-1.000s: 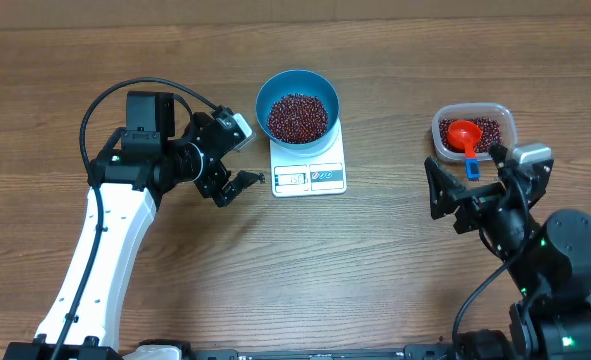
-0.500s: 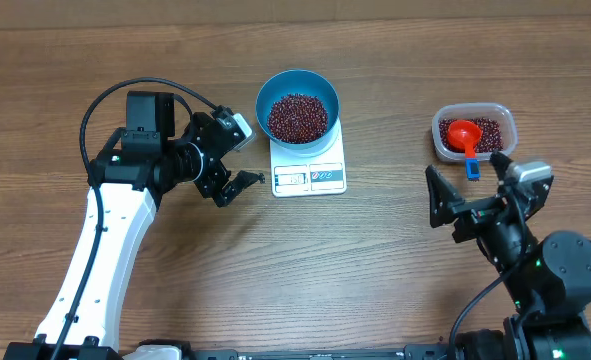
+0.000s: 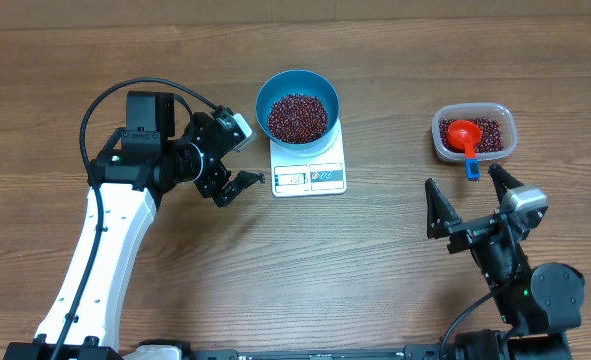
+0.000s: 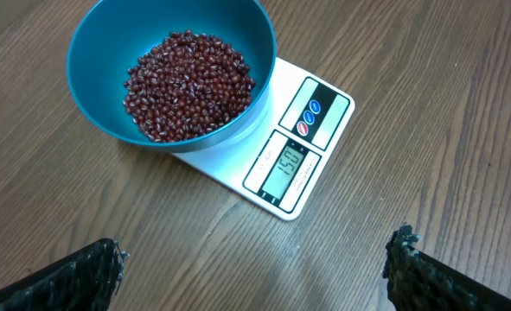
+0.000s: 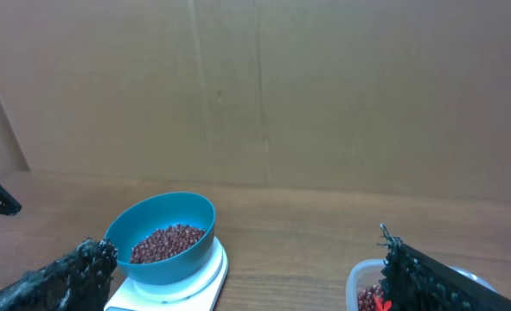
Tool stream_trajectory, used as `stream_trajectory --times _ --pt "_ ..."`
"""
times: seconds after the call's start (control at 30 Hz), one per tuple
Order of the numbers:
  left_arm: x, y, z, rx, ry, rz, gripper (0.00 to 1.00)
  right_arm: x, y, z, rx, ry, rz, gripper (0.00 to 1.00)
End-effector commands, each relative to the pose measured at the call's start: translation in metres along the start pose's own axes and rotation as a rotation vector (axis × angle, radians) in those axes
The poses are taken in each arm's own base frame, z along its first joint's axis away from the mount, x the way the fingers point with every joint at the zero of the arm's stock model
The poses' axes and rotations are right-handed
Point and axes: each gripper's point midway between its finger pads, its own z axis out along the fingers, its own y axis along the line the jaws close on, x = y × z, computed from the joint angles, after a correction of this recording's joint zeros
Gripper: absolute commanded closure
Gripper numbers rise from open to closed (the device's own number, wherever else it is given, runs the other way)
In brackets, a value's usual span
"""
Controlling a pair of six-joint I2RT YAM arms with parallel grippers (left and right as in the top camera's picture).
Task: Scoop item into bowl and weigh 150g on scale
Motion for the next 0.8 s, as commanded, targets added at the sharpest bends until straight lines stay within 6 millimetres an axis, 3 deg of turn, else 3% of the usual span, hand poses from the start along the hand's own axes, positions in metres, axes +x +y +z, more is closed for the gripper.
stream_trajectory --times 0.0,0.77 --pt "0.000 -0.003 0.000 0.012 -0.009 -0.017 0.01 0.002 -0.004 -0.004 0.027 -0.045 -0.012 0.00" --pt "0.000 -0.003 0.000 0.012 -0.009 -0.017 0.01 0.007 -0.006 -0.024 0.043 -0.206 -0.036 0.00"
